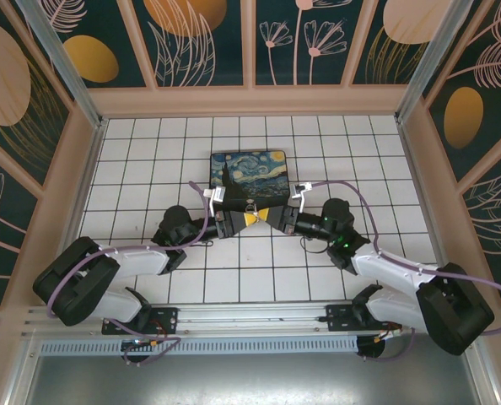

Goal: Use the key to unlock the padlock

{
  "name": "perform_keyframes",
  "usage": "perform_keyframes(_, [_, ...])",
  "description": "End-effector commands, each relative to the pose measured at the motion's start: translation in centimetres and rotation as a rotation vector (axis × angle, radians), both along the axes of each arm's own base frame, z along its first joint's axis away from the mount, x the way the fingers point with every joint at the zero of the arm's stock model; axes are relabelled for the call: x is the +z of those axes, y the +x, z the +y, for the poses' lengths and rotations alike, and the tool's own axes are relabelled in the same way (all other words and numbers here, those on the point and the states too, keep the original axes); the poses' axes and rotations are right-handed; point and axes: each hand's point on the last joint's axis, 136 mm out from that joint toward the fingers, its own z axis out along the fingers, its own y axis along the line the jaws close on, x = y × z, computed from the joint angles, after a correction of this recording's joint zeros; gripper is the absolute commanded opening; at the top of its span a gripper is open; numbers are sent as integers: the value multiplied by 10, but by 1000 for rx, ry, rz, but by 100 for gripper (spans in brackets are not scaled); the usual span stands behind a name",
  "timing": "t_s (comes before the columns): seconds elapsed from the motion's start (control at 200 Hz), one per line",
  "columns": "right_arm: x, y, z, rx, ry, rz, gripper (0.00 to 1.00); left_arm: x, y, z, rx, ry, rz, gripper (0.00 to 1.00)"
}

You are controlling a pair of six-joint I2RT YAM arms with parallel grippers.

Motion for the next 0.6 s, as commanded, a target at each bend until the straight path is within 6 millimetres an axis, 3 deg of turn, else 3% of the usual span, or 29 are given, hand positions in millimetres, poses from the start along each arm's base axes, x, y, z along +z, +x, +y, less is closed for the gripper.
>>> perform_keyframes(0.0, [7,-4,4,25,22,-46,29,24,0,-1,-15,-58,-61,5])
perform_keyframes(0.365, [14,-7,11,62,47,-62,25,22,-2,-1,-24,-53,-54,5])
perform_keyframes(0.596, [14,-11,17,85,50,-60,15,22,-2,-1,-23,-53,-57,5])
